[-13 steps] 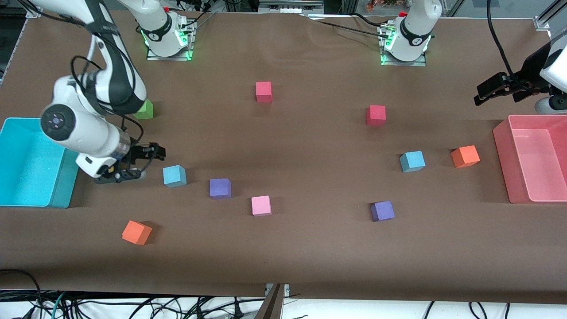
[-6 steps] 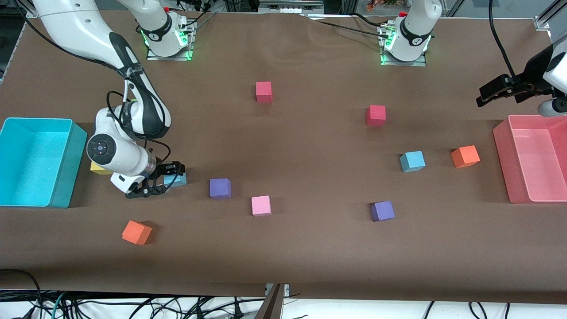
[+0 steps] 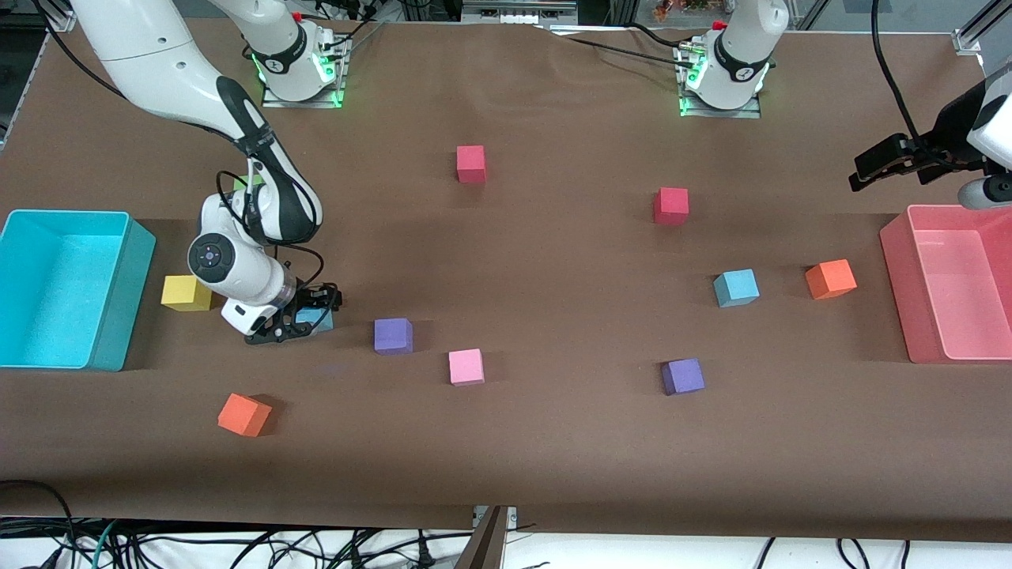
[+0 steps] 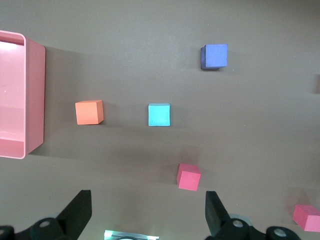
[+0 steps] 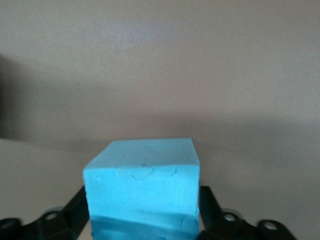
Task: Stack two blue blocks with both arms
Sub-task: 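Reach the right gripper down and grasp the cyan cube near the yellow cube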
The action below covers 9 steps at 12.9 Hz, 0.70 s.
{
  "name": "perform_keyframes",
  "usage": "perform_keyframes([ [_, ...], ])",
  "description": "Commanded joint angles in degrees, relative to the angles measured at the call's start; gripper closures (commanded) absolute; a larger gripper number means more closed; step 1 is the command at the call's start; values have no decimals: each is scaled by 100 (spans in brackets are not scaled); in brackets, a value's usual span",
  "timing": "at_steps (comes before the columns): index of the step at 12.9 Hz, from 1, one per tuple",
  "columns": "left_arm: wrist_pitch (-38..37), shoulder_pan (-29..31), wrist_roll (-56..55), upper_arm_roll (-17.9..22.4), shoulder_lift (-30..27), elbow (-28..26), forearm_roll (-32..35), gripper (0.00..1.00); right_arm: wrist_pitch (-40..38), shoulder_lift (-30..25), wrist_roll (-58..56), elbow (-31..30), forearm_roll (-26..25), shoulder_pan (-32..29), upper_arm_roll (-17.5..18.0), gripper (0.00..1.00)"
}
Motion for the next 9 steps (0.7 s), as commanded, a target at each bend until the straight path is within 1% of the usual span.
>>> perform_keyframes([
  [1,78,42,87,-6,-89,-98,-84,0,104,-129,-334,-13,-48,-10,19,95],
  [2,78,50,87,-6,-89,-98,-84,0,105,-173,-379,22,-56,-10,19,98],
  [4,78,50,87,3,-63,-98,-84,0,17,-331,-423,102,-65,-10,19,98],
  [5,95,50,87,20,16,-98,-84,0,-149,-480,-397,111,-65,-10,36,98],
  [6,96,50,87,20,130,-98,-75,0,-464,-620,-380,215,-56,-10,123,98],
  [8,148,59,87,20,192,-98,30,0,-1411,-806,-118,496,-39,-10,352,98],
  [9,218,59,87,20,201,-98,39,0,-1860,-824,241,680,-4,-10,553,98],
])
